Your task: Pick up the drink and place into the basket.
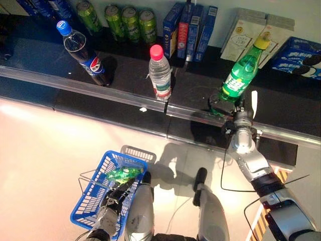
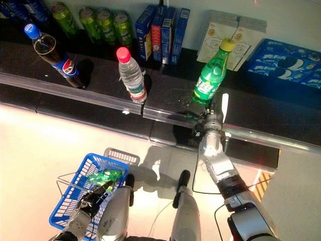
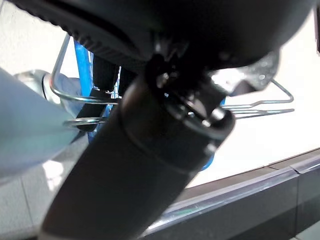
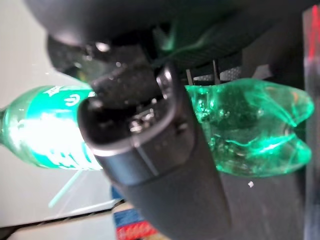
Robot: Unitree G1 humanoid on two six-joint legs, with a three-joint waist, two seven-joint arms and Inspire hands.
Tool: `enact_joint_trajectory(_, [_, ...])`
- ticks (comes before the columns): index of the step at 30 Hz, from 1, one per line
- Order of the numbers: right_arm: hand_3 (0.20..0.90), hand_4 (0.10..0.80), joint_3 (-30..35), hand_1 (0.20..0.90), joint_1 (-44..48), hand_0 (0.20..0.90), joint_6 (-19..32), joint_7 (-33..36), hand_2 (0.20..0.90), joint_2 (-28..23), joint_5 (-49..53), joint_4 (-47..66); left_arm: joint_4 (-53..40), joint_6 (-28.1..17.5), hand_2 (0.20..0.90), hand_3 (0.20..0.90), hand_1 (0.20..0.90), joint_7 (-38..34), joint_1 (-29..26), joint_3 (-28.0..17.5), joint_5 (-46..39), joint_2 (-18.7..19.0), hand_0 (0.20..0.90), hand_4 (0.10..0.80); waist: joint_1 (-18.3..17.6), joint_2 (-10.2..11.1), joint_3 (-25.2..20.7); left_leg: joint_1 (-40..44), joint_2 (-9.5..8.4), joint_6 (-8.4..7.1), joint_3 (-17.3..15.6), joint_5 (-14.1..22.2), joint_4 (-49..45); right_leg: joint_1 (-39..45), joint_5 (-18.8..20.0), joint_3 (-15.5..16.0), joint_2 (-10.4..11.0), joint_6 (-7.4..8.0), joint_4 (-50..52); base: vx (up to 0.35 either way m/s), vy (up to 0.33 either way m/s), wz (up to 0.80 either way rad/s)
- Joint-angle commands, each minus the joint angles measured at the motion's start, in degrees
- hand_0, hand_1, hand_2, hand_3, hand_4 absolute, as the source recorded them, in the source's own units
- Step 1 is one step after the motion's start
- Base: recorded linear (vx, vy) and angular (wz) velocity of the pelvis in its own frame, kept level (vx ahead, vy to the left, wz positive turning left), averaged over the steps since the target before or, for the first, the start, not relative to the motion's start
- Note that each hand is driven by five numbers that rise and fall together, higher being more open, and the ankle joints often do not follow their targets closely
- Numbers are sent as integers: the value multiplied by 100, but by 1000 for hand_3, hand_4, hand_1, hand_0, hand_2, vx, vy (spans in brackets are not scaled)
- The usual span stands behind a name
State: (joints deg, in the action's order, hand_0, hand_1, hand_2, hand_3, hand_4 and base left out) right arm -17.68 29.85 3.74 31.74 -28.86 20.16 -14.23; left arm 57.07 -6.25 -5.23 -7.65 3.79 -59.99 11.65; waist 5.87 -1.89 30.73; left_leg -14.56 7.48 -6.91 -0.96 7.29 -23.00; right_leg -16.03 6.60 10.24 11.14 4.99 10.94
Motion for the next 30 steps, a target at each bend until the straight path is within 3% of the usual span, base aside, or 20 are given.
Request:
enact_joint_trajectory(1, [200, 100, 672, 300, 535, 300, 877, -292, 300, -177, -521, 1900, -962, -912, 300, 200, 300, 505, 714, 27, -228, 89, 300, 100, -114, 68, -345, -289, -66, 128, 132, -1018, -394, 709, -875, -51, -67, -249, 452, 9, 37, -2])
enact_joint_trajectory(7, [200, 100, 639, 300, 104, 300, 797, -1050, 300, -177, -429, 2749, -1520, -1254, 300, 200, 300, 884, 810, -143, -490, 122, 300, 100, -169, 82, -488, -139, -47, 113, 51, -1037, -327, 862, -929, -85, -91, -268, 439, 2, 22, 0])
enact_joint_trajectory(17, [200, 100, 219, 300, -97, 300, 539, -2236, 300, -12, 186, 3544, -3501, -1223, 300, 200, 300, 888, 1109, -52, -333, 402, 300, 100, 44, 86, -750, 223, -67, 85, 50, -1123, 79, 1296, -926, 17, -121, -246, 188, -2, 1, 2])
enact_joint_trajectory(25, [200, 100, -333, 300, -115, 300, 365, -2520, 300, 171, 340, 3781, -4645, -1013, 300, 200, 300, 697, 1267, 229, 360, 655, 300, 100, 297, 22, -853, 439, -122, 77, 183, -1166, 469, 1513, -933, 184, -74, -213, 80, -29, 12, 9])
enact_joint_trajectory(30, [200, 100, -661, 300, 70, 300, 307, -2368, 300, 301, 359, 3708, -5421, -767, 300, 200, 300, 955, 1336, 357, 396, 864, 300, 100, 565, -12, -875, 511, -206, 76, 362, -1151, 625, 1642, -934, 372, -10, -185, 8, -46, -8, 26])
